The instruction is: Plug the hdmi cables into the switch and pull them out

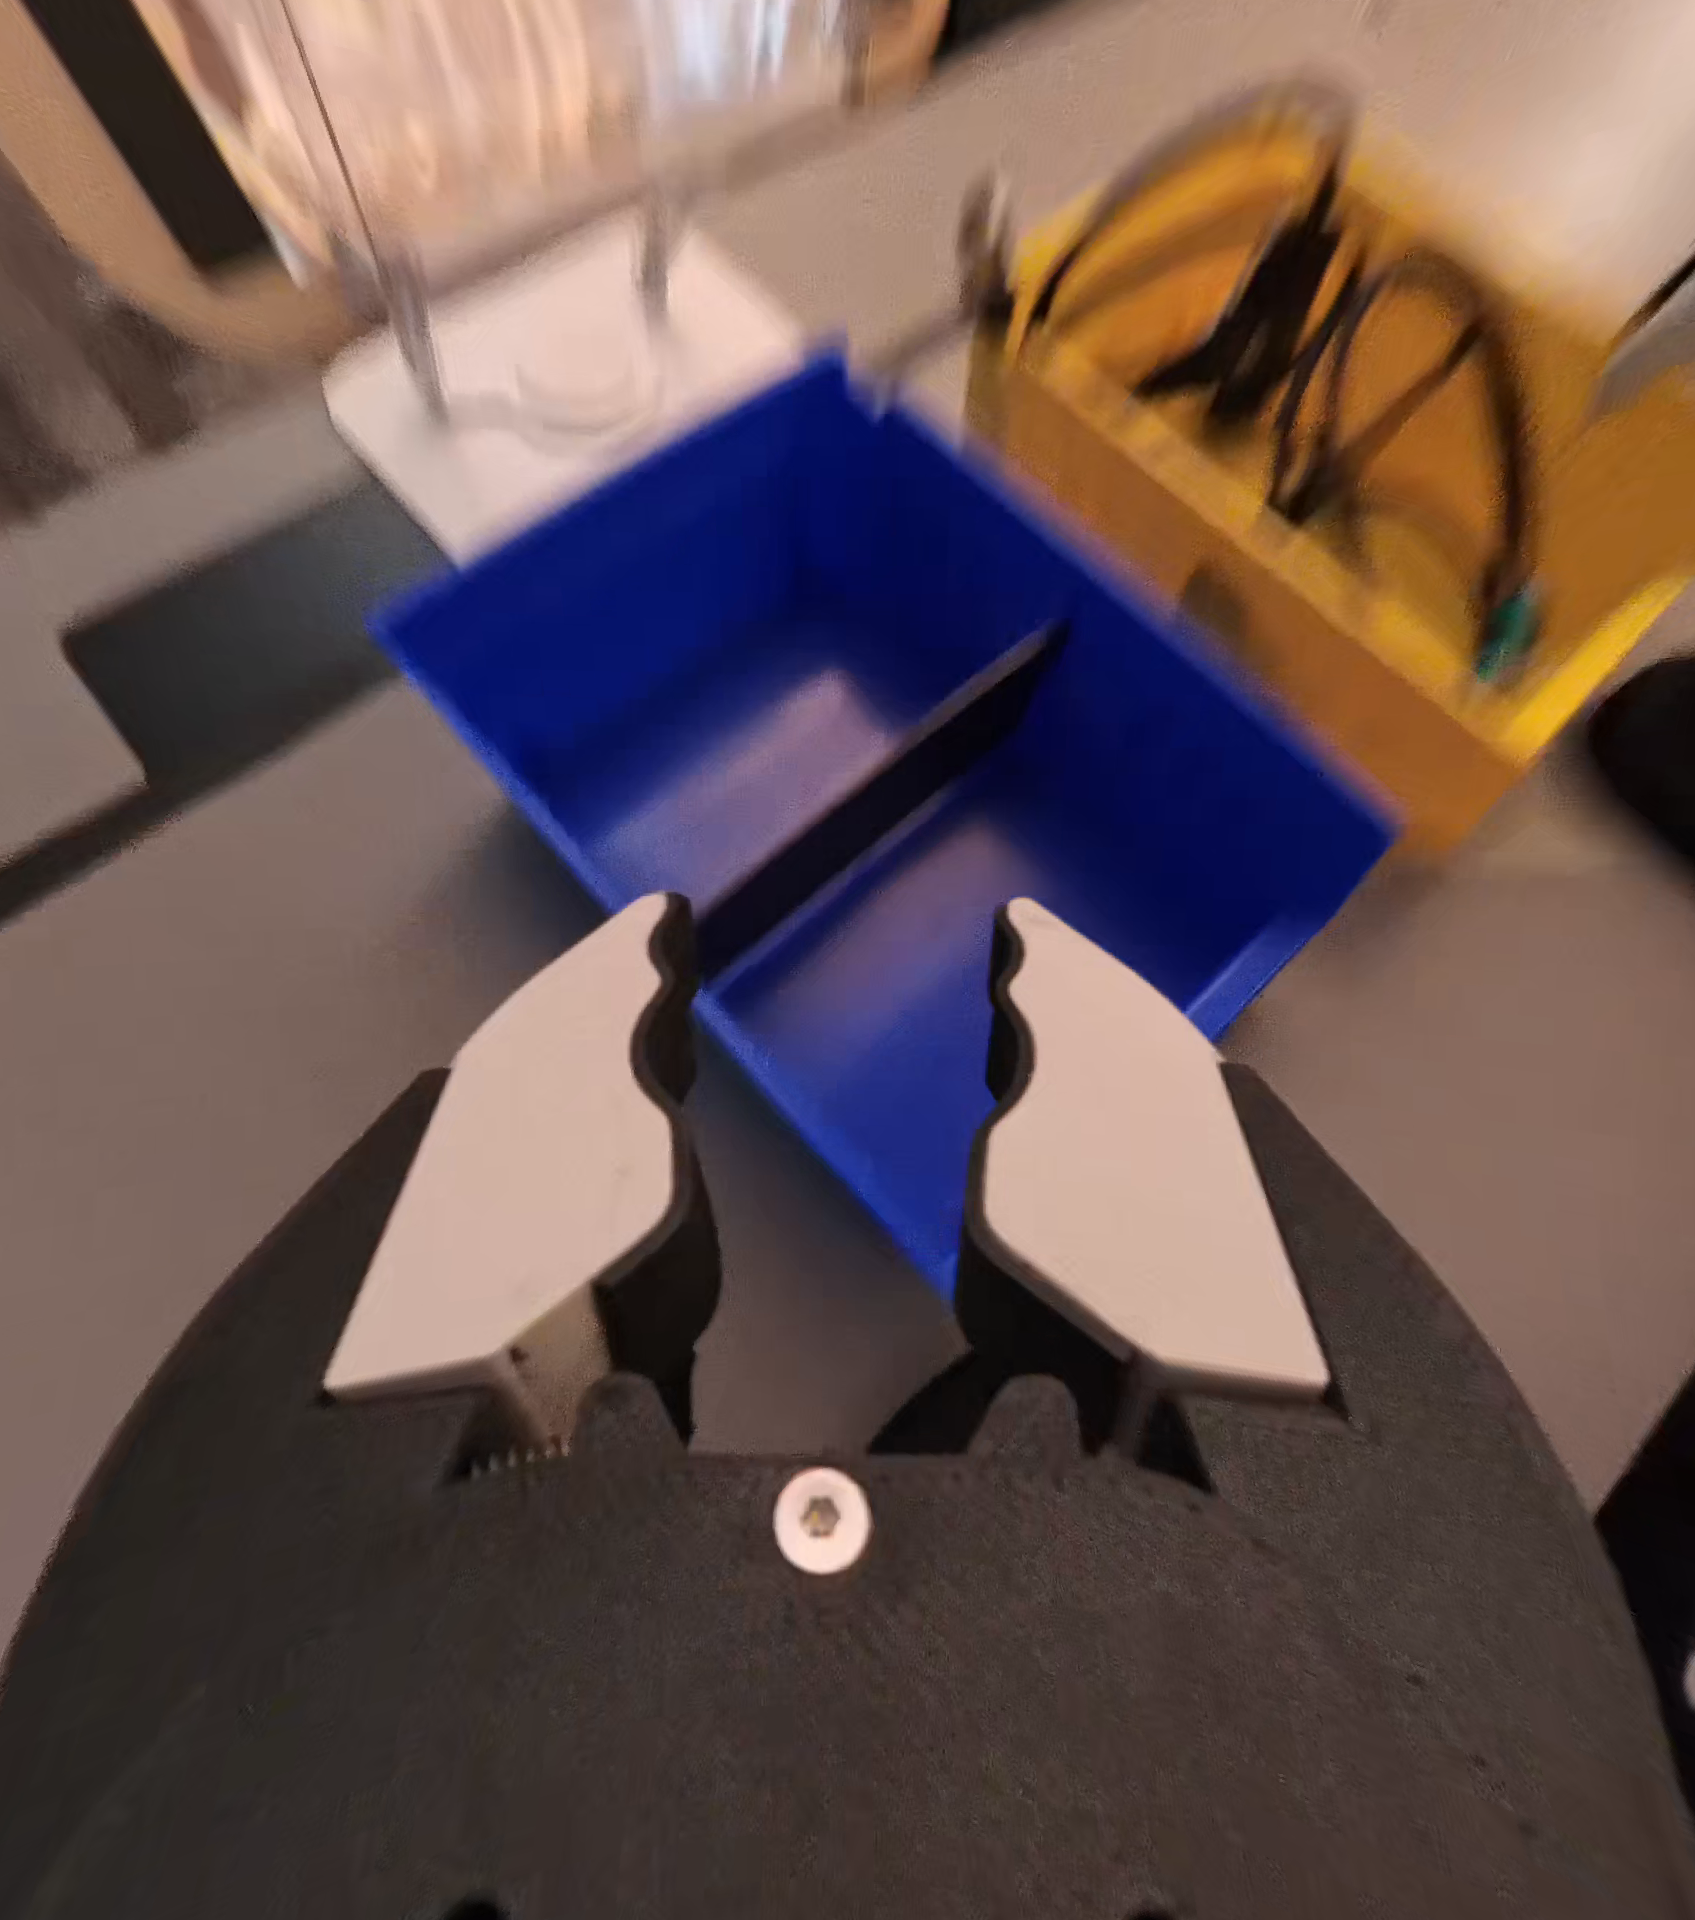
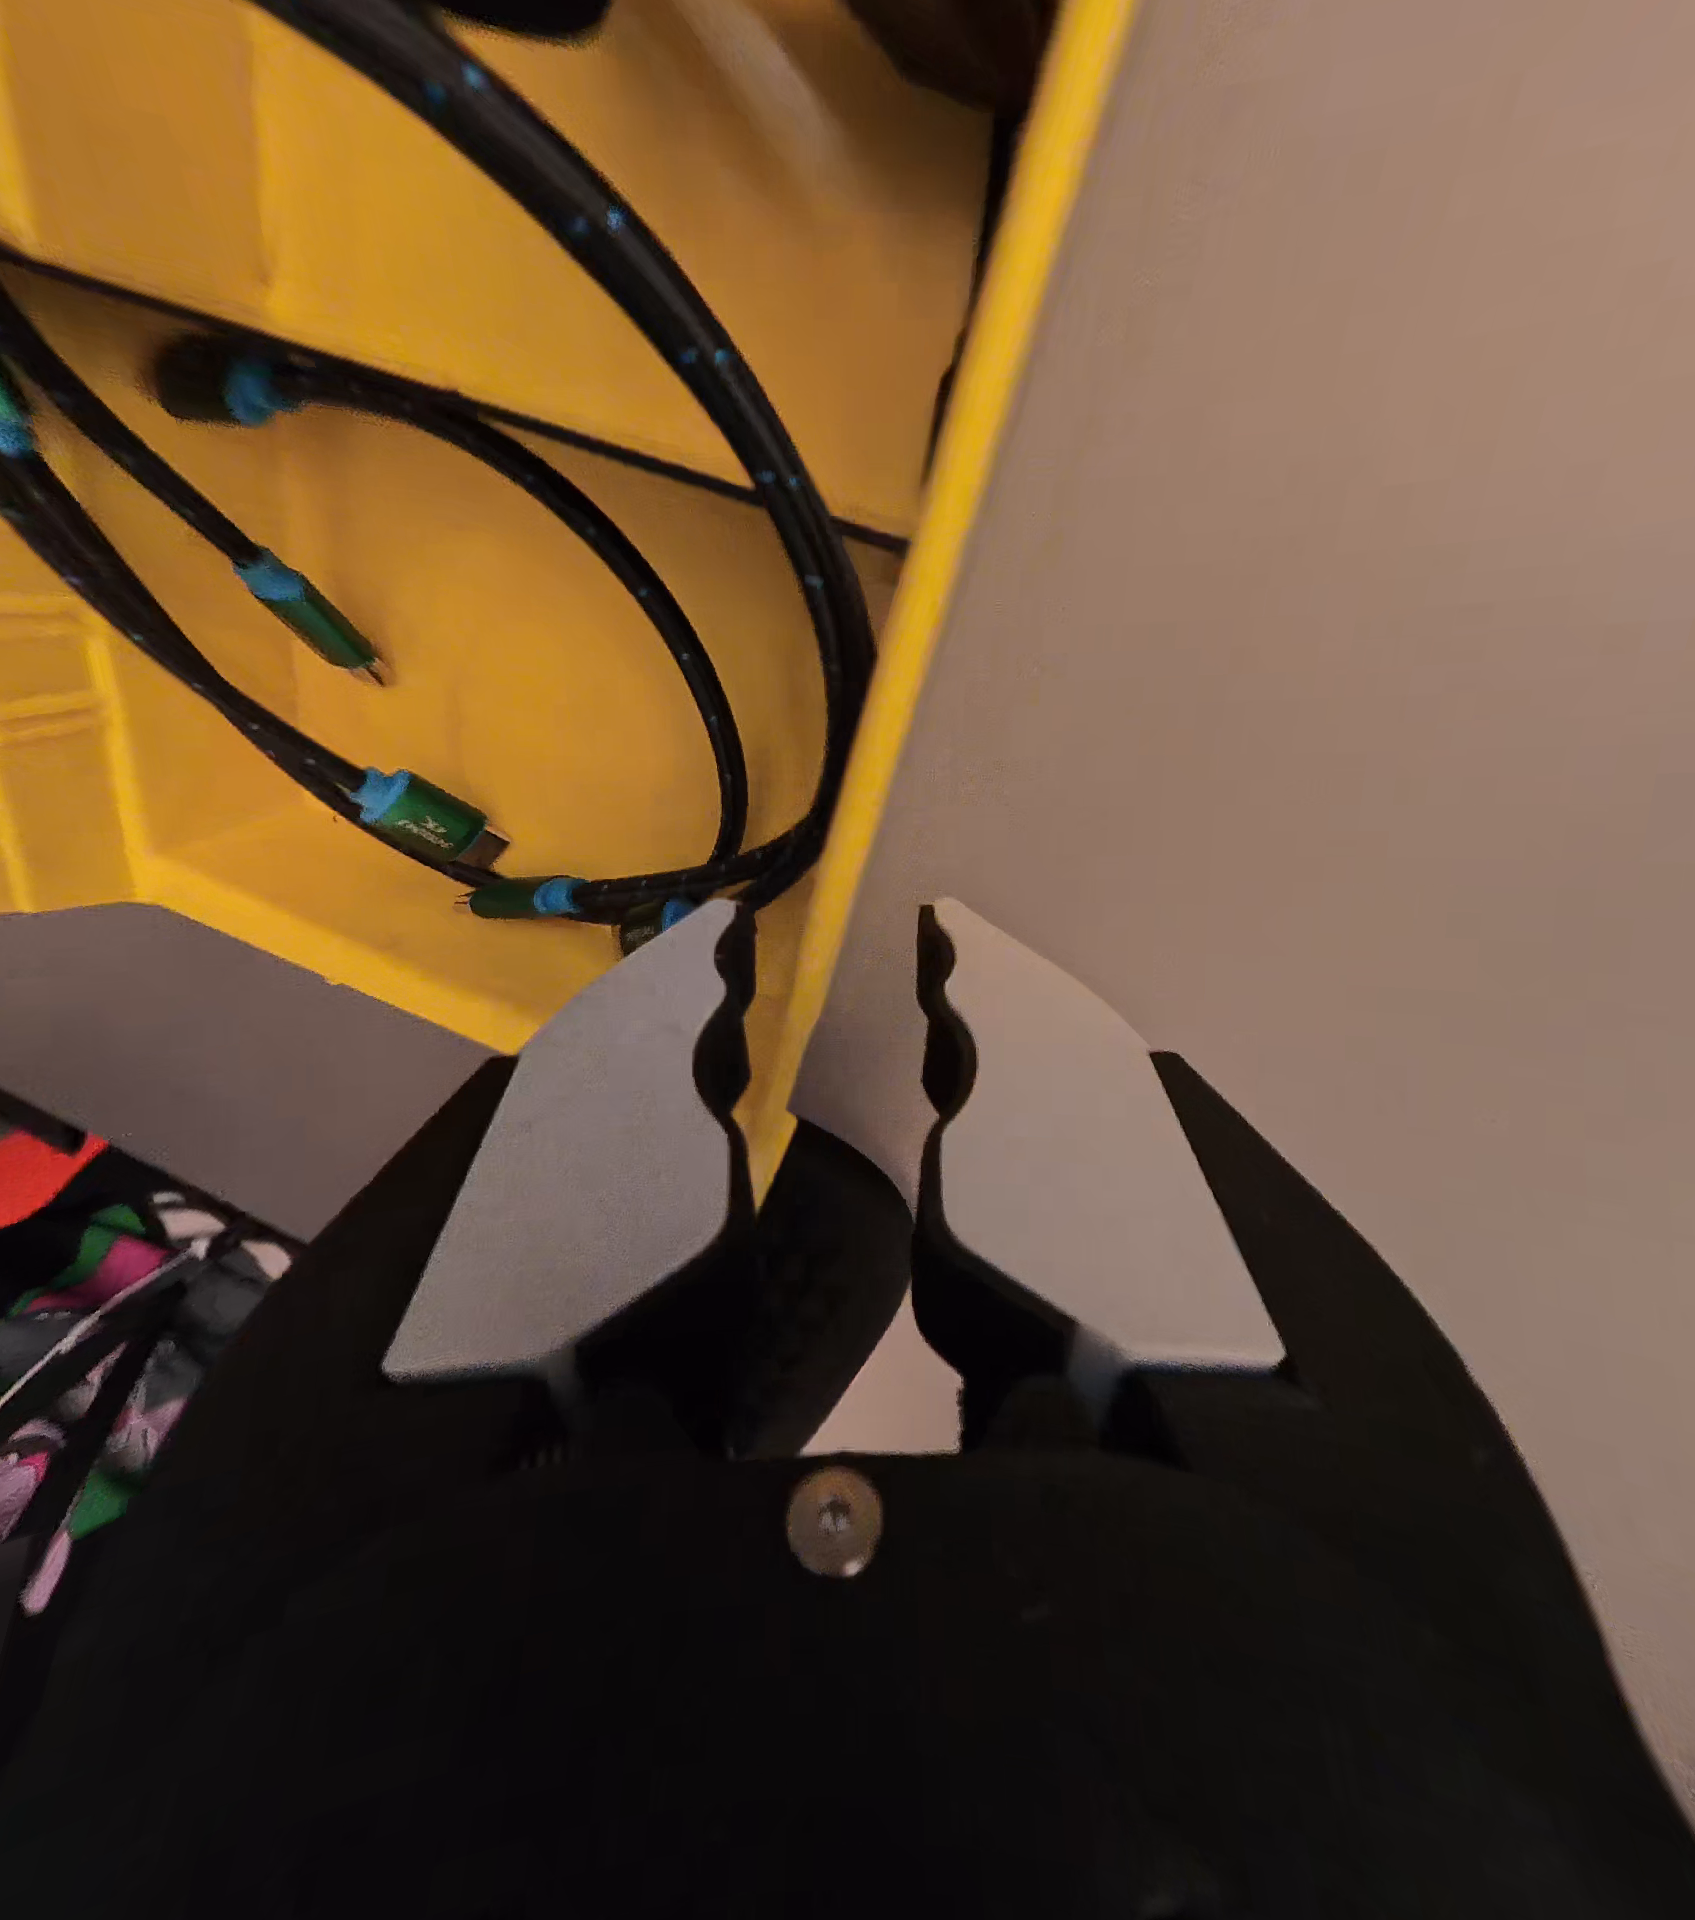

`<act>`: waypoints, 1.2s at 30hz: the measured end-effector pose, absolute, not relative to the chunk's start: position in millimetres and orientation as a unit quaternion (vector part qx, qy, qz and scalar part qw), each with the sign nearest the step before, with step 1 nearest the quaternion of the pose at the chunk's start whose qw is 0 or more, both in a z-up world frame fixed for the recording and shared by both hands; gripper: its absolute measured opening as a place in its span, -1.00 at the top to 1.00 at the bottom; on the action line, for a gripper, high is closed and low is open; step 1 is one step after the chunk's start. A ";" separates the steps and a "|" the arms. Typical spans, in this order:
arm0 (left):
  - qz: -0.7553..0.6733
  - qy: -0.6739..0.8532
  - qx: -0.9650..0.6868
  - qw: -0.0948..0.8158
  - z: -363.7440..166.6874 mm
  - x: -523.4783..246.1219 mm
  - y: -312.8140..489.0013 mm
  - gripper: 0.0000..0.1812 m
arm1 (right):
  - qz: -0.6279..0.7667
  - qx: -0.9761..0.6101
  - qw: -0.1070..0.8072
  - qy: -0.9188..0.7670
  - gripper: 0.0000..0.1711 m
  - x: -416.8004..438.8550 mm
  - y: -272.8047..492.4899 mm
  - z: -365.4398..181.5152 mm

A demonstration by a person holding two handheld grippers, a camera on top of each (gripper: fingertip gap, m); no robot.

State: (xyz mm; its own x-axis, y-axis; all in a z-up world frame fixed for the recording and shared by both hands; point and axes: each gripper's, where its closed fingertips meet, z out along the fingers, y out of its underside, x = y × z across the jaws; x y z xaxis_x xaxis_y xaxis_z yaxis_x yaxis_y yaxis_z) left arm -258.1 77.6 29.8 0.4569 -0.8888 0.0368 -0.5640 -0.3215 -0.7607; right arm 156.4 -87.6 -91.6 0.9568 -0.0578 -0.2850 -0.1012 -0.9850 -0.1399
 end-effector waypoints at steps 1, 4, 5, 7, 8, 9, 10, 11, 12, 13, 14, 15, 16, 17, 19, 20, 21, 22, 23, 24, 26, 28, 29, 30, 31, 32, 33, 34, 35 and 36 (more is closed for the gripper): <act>-0.271 0.451 -0.763 0.375 58.0 -252.9 78.6 0.34 | 0.132 -0.985 0.101 0.055 0.64 163.7 -89.4 -81.1; -0.392 0.407 -0.687 0.456 138.0 -241.2 71.2 0.26 | 0.107 -0.970 0.200 0.090 0.61 179.7 -90.7 -39.3; -0.427 0.396 -0.651 0.487 161.3 -240.1 67.1 0.26 | 0.102 -0.961 0.238 0.094 0.61 180.5 -90.0 -22.7; -0.484 0.373 -0.568 0.552 200.4 -243.0 59.3 0.31 | 0.099 -0.945 0.299 0.093 0.62 174.3 -90.9 6.5; -0.499 0.359 -0.533 0.582 214.0 -246.9 58.4 0.35 | 0.094 -0.940 0.317 0.087 0.62 168.9 -92.5 17.8; -0.506 0.347 -0.511 0.602 221.0 -251.1 59.8 0.37 | 0.081 -0.935 0.337 0.075 0.61 162.7 -91.9 28.8; -0.509 0.339 -0.502 0.612 221.8 -254.9 62.0 0.37 | 0.067 -0.927 0.364 0.056 0.61 154.1 -87.9 41.4; -0.513 0.334 -0.499 0.614 217.7 -258.0 64.1 0.36 | 0.064 -0.916 0.394 0.031 0.61 139.9 -81.7 54.9; -0.516 0.332 -0.495 0.616 212.7 -260.8 66.6 0.36 | 0.070 -0.898 0.435 -0.012 0.60 118.8 -72.2 71.4; -0.519 0.330 -0.494 0.615 210.0 -263.4 70.9 0.35 | 0.082 -0.868 0.486 -0.065 0.59 90.6 -61.8 89.6; -0.527 0.325 -0.499 0.607 209.3 -266.1 75.7 0.35 | 0.103 -0.830 0.533 -0.130 0.60 56.1 -55.2 104.6; -0.543 0.318 -0.498 0.596 211.0 -268.6 77.0 0.35 | 0.120 -0.788 0.575 -0.186 0.59 22.5 -50.6 115.3; -0.562 0.317 -0.486 0.589 214.2 -270.5 74.1 0.35 | 0.127 -0.757 0.605 -0.214 0.59 -4.5 -45.1 119.5; -0.576 0.319 -0.474 0.585 217.2 -272.4 70.6 0.37 | 0.123 -0.745 0.614 -0.230 0.55 -25.9 -36.8 115.4; -0.578 0.317 -0.469 0.588 219.0 -275.4 70.1 0.39 | 0.110 -0.778 0.572 -0.237 0.46 -57.3 -12.9 87.6; -0.574 0.318 -0.470 0.591 218.5 -275.4 70.5 0.39 | 0.114 -0.798 0.542 -0.237 0.42 -71.6 -0.7 71.2; -0.570 0.322 -0.471 0.592 217.4 -274.2 70.0 0.39 | 0.122 -0.816 0.514 -0.234 0.43 -83.8 11.5 55.7; -0.568 0.328 -0.471 0.589 216.3 -272.5 68.5 0.39 | 0.126 -0.839 0.481 -0.221 0.42 -91.3 23.0 37.4; -0.570 0.335 -0.472 0.584 215.1 -270.2 66.4 0.39 | 0.128 -0.864 0.436 -0.215 0.42 -97.0 31.2 15.9; -0.574 0.340 -0.471 0.577 214.4 -268.1 64.0 0.39 | 0.121 -0.892 0.383 -0.208 0.40 -99.0 35.8 -7.2; -0.587 0.344 -0.467 0.565 214.9 -264.9 59.9 0.38 | 0.097 -0.934 0.283 -0.195 0.38 -98.0 37.5 -46.5; -0.598 0.346 -0.460 0.558 217.0 -262.9 55.8 0.39 | 0.050 -0.956 0.226 -0.181 0.40 -89.3 40.5 -70.4; -0.601 0.347 -0.458 0.556 217.6 -262.0 53.8 0.39 | 0.030 -0.962 0.205 -0.175 0.40 -85.2 42.0 -78.2; -0.602 0.349 -0.457 0.554 217.9 -261.5 52.0 0.39 | 0.026 -0.968 0.187 -0.168 0.43 -84.3 43.3 -82.2; -0.603 0.352 -0.456 0.552 218.0 -261.2 50.3 0.39 | 0.031 -0.972 0.183 -0.147 0.44 -84.7 47.4 -82.5; -0.604 0.354 -0.455 0.550 218.3 -261.5 48.3 0.39 | 0.040 -0.975 0.172 -0.132 0.48 -86.3 50.4 -83.3; -0.605 0.356 -0.453 0.549 218.9 -262.3 46.4 0.39 | 0.042 -0.980 0.158 -0.113 0.50 -86.6 52.3 -85.6; -0.607 0.358 -0.450 0.549 219.9 -263.6 44.4 0.39 | 0.047 -0.984 0.139 -0.096 0.50 -87.8 52.5 -89.0; -0.608 0.358 -0.447 0.550 221.1 -265.3 43.0 0.40 | 0.051 -0.988 0.125 -0.081 0.50 -88.9 52.4 -92.5; -0.610 0.357 -0.444 0.551 222.4 -267.3 42.0 0.40 | 0.048 -0.989 0.121 -0.068 0.51 -88.0 53.5 -95.4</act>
